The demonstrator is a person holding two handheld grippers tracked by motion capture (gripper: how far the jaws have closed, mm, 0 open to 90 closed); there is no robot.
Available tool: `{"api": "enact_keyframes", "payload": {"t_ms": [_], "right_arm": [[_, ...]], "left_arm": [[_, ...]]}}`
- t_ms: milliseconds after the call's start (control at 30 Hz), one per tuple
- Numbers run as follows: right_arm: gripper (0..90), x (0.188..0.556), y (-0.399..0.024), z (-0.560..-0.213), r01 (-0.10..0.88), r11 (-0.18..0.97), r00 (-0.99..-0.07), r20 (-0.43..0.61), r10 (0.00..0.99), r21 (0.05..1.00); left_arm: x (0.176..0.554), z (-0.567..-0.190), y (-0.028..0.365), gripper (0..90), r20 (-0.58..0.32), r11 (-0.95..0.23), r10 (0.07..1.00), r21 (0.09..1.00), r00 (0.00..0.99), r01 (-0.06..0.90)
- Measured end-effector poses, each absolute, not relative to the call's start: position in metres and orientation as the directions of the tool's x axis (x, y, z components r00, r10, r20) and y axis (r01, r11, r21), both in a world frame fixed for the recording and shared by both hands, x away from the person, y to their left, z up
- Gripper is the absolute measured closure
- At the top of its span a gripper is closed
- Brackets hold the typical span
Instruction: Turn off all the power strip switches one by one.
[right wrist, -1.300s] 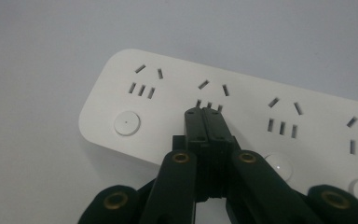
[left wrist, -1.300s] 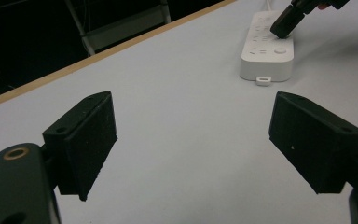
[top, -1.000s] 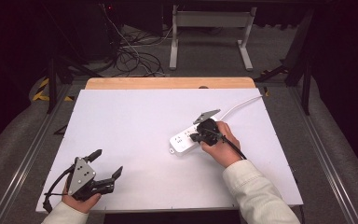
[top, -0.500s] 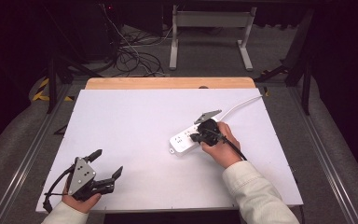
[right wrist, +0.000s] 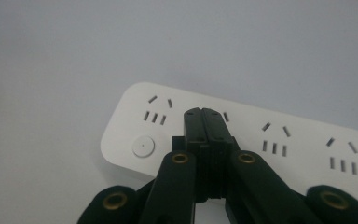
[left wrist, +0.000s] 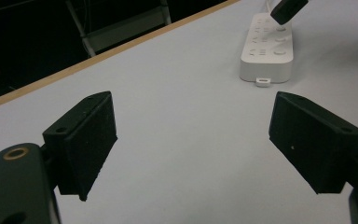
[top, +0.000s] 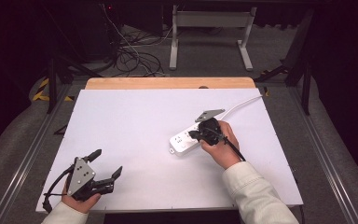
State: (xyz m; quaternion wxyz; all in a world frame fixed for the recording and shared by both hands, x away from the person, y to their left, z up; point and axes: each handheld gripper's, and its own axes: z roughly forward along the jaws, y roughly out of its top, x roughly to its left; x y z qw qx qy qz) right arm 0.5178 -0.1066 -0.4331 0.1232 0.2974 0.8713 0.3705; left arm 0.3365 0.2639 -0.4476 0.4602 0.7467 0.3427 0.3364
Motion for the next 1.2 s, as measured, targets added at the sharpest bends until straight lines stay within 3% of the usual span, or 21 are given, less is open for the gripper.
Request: {"api": "enact_keyframes", "payload": {"t_ms": [767, 1200], "right_arm": [[90.0, 0.528, -0.141, -0.403, 0.425, 0.491, -0.745, -0.015, 0.667, 0.761], [90.0, 0.545, -0.168, -0.415, 0.492, 0.484, -0.692, -0.013, 0.722, 0.724]], "left_arm": [[0.337, -0.448, 0.264, 15.7, 0.197, -0.350, 0.820, 0.916, 0.537, 0.197], [0.338, -0.449, 0.264, 15.8, 0.185, -0.342, 0.826, 0.915, 0.533, 0.212]]}}
